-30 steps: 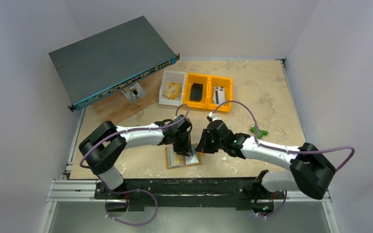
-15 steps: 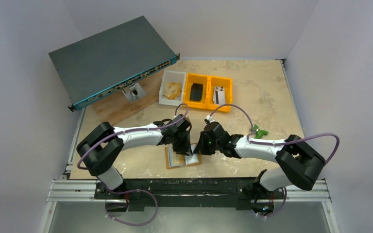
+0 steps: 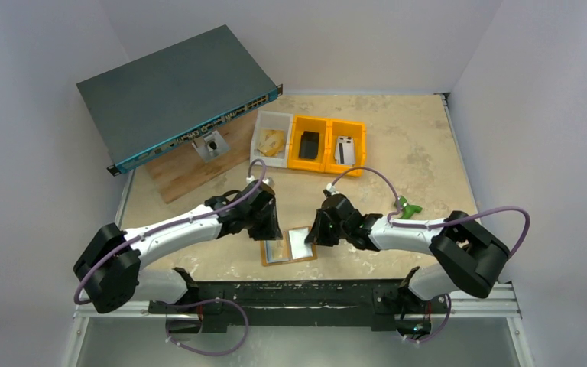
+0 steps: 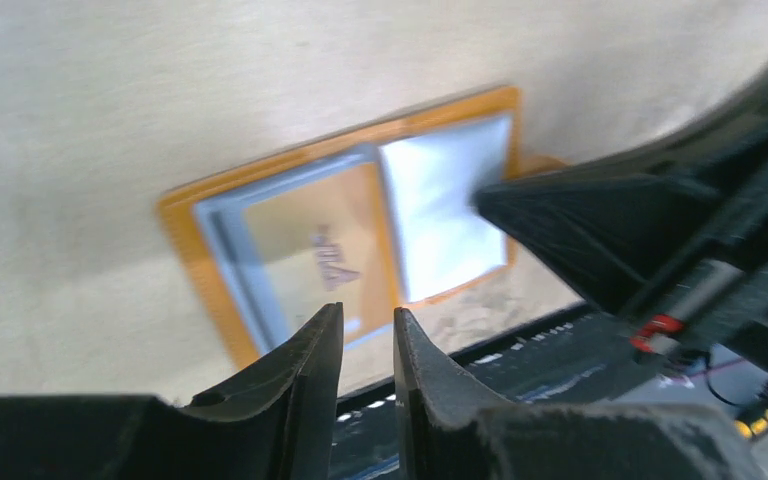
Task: Take the credit cards out of the card holder
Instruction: Open the card holder at the center of the board, then remove the credit card from the card holder.
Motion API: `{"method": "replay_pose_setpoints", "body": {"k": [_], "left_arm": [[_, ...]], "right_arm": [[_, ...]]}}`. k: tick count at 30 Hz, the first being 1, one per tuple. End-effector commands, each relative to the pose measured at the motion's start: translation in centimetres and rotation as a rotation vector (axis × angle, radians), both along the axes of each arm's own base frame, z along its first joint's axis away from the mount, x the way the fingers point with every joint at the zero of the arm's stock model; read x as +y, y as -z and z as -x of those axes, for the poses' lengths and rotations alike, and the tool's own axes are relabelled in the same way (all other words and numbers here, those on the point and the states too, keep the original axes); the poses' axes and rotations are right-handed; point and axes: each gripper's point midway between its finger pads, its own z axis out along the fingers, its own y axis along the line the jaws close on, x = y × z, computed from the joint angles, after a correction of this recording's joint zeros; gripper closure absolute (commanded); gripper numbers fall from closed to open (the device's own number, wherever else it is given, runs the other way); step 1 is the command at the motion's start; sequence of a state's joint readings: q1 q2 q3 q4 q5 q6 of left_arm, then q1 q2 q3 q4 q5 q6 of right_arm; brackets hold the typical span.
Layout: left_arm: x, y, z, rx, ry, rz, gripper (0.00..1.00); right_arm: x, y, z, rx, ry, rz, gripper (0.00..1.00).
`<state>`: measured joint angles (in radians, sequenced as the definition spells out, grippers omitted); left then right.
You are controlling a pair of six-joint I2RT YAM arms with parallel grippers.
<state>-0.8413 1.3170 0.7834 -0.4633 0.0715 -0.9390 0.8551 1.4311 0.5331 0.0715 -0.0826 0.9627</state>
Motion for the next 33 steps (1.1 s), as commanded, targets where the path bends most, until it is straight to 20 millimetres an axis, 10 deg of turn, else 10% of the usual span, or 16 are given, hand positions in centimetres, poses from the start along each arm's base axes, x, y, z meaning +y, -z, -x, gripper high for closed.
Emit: {"method": "replay_pose_setpoints", "body": {"k": [1,15,33], "left_arm": [[3.3,1.8,0.4,0.001,-0.029,-0.094,0.77],[3.7,3.6,0.4,0.025,-0.045,-0.12,0.85],[3.3,4.6,0.2,0.048,-0.038,-0.137,0.91]], "right_arm": [[0.6,-0.8,-0.1,-0.016,-0.016,-0.039,0.98],[3.9,-3.5,-0.1,-0.059,-0.124,-0.149,0.85],[6.0,-2.1,1.0,0.002,-0.182,-0.203,0.83]]}}
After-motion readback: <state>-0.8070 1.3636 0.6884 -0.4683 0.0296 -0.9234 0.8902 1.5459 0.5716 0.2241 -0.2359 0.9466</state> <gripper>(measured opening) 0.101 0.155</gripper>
